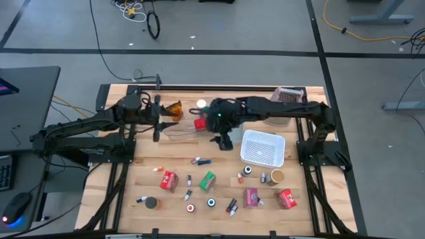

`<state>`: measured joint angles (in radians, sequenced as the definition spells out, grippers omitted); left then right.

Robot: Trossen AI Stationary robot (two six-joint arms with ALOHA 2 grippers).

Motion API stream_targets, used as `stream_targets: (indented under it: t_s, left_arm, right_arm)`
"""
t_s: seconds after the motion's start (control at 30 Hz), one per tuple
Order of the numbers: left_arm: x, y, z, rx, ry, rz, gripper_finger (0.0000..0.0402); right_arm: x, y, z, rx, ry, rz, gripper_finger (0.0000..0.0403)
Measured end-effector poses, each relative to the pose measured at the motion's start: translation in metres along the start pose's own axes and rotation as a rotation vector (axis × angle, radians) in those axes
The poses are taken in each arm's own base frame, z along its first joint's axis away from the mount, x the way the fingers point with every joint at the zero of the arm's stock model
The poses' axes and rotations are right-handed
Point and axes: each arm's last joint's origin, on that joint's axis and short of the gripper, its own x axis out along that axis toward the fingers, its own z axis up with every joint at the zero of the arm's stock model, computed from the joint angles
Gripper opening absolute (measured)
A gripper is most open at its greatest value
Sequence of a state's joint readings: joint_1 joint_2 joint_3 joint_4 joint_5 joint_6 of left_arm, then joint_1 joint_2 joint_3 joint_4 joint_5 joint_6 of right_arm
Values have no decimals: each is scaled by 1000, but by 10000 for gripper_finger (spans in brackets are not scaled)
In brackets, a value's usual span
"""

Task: Pick & Place Kitchen Items
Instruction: Put the golden seasoning bottle into the transparent bin

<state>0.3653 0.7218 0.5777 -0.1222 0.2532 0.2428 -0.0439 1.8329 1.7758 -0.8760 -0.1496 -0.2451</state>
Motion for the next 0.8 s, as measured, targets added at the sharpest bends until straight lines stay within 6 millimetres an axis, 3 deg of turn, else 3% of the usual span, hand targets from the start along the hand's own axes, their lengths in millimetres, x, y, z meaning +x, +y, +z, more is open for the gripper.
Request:
stream_targets:
  t_s: [0.27, 0.53, 0.8]
  left_arm:
    - [0, -3, 2, 4, -41, -109, 153]
    - [0, -1, 7, 21, -91, -88, 153]
    - [0, -2, 6, -32, -76, -89, 153]
  right_arm:
    - [7, 27, -24, -38, -28, 34, 238]
    - [-19, 39, -63, -71, -192, 44, 237]
    - [-32, 55, -104, -29, -313, 41, 238]
